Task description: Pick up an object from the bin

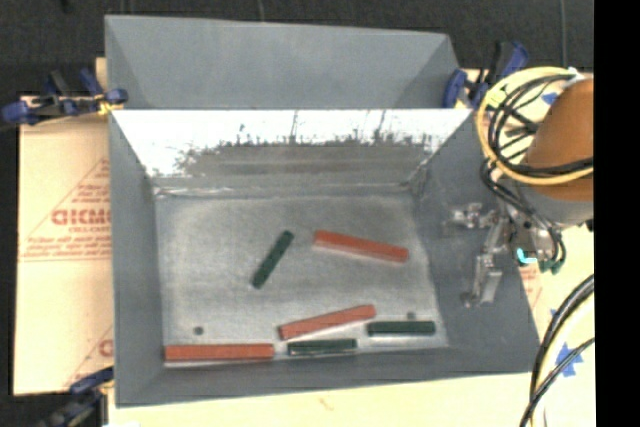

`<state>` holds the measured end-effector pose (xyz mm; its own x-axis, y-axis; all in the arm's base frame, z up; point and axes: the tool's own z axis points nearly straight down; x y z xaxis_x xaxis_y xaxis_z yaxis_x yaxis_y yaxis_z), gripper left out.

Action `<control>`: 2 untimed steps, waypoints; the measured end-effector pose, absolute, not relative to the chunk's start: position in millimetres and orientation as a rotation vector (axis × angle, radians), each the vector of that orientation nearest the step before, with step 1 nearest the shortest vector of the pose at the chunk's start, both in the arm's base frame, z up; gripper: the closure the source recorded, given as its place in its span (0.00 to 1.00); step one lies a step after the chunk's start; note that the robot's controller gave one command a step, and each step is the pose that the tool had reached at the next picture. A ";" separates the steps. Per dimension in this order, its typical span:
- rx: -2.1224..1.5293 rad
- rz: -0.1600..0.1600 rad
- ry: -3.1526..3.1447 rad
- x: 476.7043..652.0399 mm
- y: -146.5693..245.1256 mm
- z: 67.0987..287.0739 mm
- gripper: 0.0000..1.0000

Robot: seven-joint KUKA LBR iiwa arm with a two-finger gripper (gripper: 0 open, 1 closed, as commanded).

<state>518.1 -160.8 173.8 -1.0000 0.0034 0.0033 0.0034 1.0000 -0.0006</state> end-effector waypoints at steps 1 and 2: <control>0.000 0.004 -3.146 520.1 -160.3 177.6 0.00; 0.142 0.006 -3.147 526.7 -144.8 143.1 0.00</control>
Offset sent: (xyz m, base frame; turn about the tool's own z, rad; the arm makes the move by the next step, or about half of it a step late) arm 0.0171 0.0498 -0.1019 -0.2713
